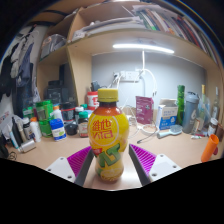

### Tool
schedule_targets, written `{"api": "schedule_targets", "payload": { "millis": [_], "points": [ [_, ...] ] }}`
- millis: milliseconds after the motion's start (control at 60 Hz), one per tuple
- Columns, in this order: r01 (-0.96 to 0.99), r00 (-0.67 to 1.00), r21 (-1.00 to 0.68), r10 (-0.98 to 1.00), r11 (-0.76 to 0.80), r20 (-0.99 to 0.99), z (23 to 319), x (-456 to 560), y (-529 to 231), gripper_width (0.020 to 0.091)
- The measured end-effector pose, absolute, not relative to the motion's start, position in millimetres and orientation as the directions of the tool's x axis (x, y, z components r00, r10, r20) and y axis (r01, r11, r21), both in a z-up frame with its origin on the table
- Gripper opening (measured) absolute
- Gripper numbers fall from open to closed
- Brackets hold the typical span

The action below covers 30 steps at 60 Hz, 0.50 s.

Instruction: Pour water

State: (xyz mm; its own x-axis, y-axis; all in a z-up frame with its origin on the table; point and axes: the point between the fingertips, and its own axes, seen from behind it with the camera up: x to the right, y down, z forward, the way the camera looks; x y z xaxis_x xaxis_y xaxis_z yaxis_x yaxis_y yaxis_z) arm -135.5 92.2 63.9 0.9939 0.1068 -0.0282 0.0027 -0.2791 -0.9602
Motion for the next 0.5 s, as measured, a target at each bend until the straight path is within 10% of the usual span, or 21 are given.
{"api": "schedule_targets", "payload": {
  "millis": [100,167,500],
  "points": [
    [0.025,0.994,-0.963,0.112,-0.269,-0.006,60,-139,112,0.0753],
    [0.026,0.994,-0.959,0.111,-0.283,-0.006,53,-141,122,0.0488],
    [-0.106,0.984,-0.914,0.092,-0.391,-0.154,56,-136,123,0.0311]
  ]
}}
